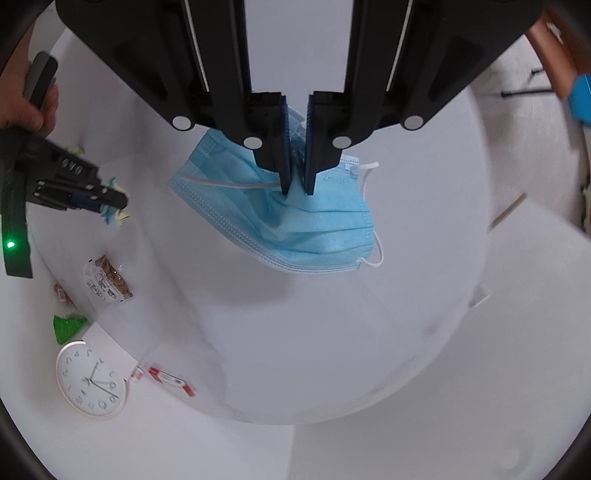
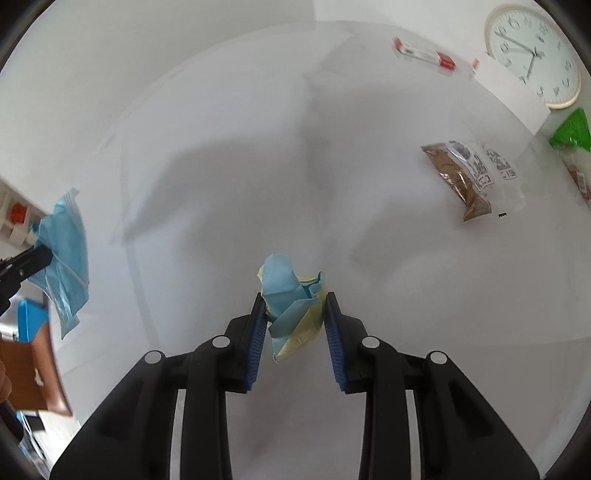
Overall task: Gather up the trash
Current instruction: 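Carry the mask and paper over the wastebasket and open both tools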
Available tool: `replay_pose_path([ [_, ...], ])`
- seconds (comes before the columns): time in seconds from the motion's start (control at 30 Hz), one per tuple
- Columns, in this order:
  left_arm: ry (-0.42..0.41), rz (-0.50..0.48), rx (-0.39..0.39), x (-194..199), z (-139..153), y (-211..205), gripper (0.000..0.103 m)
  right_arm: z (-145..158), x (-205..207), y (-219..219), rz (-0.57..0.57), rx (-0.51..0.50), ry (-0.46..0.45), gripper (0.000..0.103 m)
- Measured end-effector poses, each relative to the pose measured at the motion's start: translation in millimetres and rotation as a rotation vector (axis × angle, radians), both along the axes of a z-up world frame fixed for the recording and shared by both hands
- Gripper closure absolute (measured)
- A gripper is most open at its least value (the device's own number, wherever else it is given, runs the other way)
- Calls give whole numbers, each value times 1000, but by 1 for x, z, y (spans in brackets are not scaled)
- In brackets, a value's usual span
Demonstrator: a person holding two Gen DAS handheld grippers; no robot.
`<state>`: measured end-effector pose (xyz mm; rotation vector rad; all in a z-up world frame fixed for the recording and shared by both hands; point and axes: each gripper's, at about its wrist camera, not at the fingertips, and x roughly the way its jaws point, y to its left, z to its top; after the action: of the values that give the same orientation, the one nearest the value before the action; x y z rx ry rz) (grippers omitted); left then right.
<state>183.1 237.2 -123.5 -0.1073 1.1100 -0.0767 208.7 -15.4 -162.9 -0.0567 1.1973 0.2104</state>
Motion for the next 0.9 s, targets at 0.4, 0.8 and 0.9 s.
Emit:
replay_pose_path([
  [0.4,164,185,17,-199,-45,120,96,39,-138,131,359,99,-36,71],
  [0.8,321,357,-26,-282,-146,190,27,20,-218,255,656,99,52,71],
  [0.9,300,359,-21,-285,-139,192,21,16,-228,276,700,87,63,71],
])
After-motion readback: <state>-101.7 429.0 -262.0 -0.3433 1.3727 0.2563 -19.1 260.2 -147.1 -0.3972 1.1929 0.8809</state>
